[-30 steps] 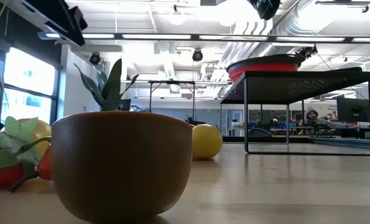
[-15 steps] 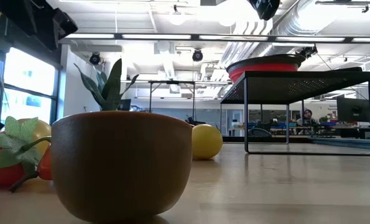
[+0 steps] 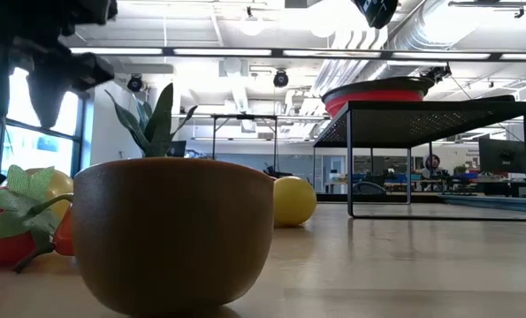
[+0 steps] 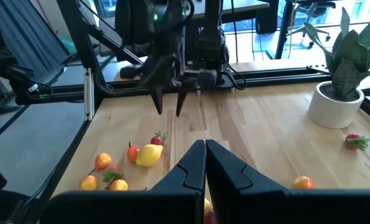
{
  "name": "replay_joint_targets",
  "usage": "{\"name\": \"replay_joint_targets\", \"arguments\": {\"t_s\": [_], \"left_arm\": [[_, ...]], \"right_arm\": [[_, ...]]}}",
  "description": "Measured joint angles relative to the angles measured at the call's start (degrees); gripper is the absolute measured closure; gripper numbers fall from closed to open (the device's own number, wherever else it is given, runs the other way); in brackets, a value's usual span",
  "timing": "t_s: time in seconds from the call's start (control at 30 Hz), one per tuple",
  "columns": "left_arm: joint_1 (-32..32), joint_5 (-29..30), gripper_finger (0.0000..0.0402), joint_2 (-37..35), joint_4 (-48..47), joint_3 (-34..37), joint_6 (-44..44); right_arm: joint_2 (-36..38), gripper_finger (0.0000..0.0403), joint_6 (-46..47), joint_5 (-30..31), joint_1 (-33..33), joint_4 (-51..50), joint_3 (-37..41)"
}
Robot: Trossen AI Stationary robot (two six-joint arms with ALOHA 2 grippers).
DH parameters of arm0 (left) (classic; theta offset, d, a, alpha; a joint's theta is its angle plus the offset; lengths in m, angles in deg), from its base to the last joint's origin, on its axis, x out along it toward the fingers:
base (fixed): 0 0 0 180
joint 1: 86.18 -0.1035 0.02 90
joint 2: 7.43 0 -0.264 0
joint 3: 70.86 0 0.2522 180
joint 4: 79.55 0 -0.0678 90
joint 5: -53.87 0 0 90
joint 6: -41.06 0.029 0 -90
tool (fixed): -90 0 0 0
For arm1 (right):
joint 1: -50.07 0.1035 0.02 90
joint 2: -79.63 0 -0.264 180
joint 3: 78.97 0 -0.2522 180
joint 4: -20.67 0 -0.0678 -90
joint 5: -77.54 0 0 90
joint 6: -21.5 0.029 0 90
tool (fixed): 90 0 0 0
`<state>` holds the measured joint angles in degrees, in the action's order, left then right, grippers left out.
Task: Pick & Place Fruit
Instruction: Put the strawberry into the strainer bowl on the shelf
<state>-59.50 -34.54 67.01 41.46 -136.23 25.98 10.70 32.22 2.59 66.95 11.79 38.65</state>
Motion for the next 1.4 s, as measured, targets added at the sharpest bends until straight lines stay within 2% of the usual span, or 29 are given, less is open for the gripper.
{"name": "replay_joint_targets", "arguments": {"t_s": [0.37, 0.53, 0.83, 1.4], "left_arm": [[0.0, -1.9, 0.0227, 7.6, 1.0, 0.0, 0.0], [0.0, -5.4, 0.0226, 10.4, 2.9, 0.0, 0.0], [0.0, -6.1, 0.0227, 14.3, 3.7, 0.0, 0.3], [0.0, -6.4, 0.0227, 15.9, 5.2, 0.0, 0.2]], "right_arm": [[0.0, 0.0399, 0.0, 0.0, 0.0, -1.2, -0.1], [0.0, 0.04, 0.0, 0.0, 0.0, -1.4, -0.1], [0.0, 0.04, 0.1, 0.0, 0.0, -1.3, -0.1], [0.0, 0.04, 0.2, 0.0, 0.0, -1.4, -0.1]]}}
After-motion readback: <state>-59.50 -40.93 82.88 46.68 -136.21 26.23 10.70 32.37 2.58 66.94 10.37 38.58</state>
